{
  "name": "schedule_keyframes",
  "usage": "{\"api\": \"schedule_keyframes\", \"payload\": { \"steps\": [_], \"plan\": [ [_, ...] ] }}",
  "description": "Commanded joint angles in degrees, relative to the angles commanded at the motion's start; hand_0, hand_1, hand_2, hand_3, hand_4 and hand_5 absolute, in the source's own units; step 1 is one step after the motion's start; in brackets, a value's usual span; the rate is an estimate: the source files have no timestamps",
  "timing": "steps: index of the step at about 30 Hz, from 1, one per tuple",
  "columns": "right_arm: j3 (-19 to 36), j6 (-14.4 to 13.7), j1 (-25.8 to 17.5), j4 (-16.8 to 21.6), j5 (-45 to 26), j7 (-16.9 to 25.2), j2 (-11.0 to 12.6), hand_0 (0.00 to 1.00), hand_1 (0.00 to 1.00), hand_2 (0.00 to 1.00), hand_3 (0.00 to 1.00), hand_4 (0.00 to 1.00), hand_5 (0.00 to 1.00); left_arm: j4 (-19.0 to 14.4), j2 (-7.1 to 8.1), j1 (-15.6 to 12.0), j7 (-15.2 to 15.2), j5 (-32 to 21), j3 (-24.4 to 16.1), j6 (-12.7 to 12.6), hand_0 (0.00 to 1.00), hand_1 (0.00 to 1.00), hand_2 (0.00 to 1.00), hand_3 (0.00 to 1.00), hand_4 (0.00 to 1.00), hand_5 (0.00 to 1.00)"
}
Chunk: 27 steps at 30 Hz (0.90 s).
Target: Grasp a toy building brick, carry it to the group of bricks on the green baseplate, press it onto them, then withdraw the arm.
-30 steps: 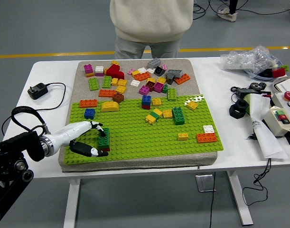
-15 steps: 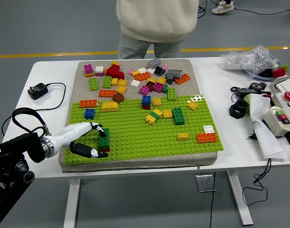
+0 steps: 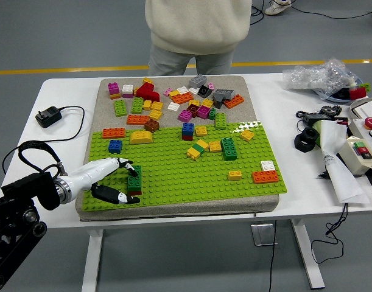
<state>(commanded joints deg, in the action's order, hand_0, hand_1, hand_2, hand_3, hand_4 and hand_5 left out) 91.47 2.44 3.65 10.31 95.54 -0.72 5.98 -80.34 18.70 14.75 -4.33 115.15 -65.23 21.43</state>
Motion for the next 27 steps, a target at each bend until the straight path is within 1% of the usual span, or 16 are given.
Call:
{"api": "schedule_keyframes", "payload": {
  "steps": [19,24,27],
  "plan": [
    [0.0,0.0,0.1,0.0,-0.3,0.0,0.0,0.771,0.690,0.741,0.764,0.998,0.769,0.9,0.08,0.1,0.0,0.1,-0.3,0.5,0.998,0.998,0.951,0.691,0.998,0.501],
    [0.0,0.0,0.1,0.0,-0.4,0.0,0.0,0.771,0.690,0.741,0.764,0.998,0.769,0.6,0.20,0.2,0.2,-0.3,-0.6,0.5,0.998,0.998,0.951,0.691,0.998,0.501],
    [0.0,0.0,0.1,0.0,-0.3,0.0,0.1,0.772,0.690,0.741,0.764,0.998,0.769,-0.9,0.50,0.3,0.6,-1.8,-1.3,0.3,0.998,0.998,0.943,0.691,0.998,0.498]
  ]
}}
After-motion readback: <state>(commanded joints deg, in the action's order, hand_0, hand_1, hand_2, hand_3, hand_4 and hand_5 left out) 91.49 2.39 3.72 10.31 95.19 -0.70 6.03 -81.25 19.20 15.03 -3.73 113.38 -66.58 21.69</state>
